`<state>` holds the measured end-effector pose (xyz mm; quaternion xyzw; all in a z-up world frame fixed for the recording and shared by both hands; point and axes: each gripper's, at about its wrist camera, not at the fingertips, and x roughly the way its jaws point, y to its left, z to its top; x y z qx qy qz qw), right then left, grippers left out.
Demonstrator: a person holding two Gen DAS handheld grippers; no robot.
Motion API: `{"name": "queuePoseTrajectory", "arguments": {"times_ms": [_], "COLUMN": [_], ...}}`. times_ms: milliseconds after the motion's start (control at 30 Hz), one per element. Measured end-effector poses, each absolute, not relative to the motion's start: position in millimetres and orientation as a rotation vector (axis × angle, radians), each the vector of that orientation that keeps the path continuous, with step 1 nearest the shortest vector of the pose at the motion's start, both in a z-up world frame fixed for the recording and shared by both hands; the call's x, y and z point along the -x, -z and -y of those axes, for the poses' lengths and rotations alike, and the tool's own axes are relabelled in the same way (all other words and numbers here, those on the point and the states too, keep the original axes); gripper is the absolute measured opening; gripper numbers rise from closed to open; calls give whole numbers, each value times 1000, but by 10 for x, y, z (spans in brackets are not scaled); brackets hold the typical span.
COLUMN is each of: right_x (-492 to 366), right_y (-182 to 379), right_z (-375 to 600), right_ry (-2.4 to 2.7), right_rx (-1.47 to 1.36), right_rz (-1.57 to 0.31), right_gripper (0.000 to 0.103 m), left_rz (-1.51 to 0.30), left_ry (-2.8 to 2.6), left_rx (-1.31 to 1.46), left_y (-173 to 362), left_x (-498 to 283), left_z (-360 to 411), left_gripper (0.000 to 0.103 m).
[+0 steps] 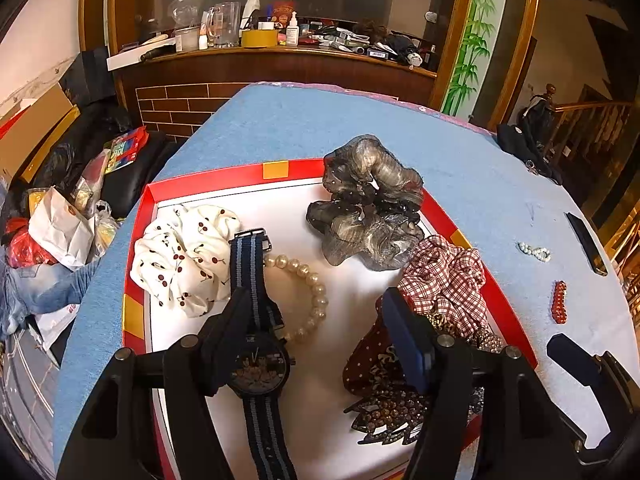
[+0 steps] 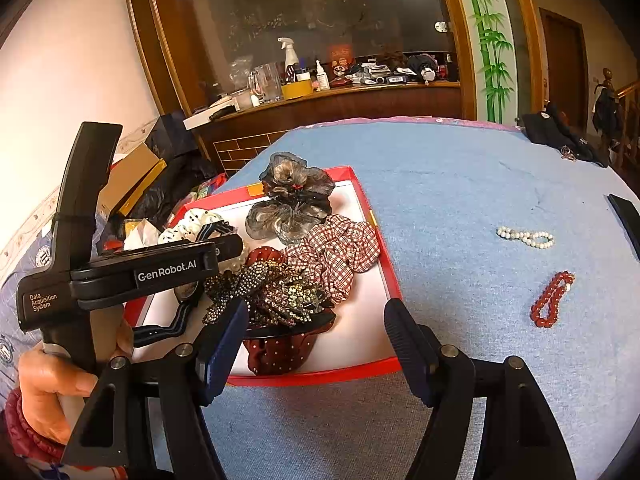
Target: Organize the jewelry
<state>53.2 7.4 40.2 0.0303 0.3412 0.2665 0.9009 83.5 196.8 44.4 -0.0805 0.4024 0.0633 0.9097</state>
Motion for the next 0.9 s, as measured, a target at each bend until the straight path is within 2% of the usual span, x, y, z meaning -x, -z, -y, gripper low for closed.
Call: {"name": "queuePoseTrajectory", "arguments": {"times_ms": [233, 467, 900], "right_x": [-527, -520, -544], "right_y": [-410, -423, -417], "right_z": [-70, -67, -68], "right_ry": [-549, -537, -503], "right_rx": [-64, -56, -41], "right_rz": [-702, -694, -702], "right_gripper": [76, 83, 86], "left_rz": [-786, -743, -740], "left_ry": [-138, -169, -236], "left_rx": [148, 137, 127], "left_y": [-521, -599, -600], "left_x": [-785, -747, -760], "left_z": [-1925, -1912, -1944], "left_gripper": [68, 80, 89]}}
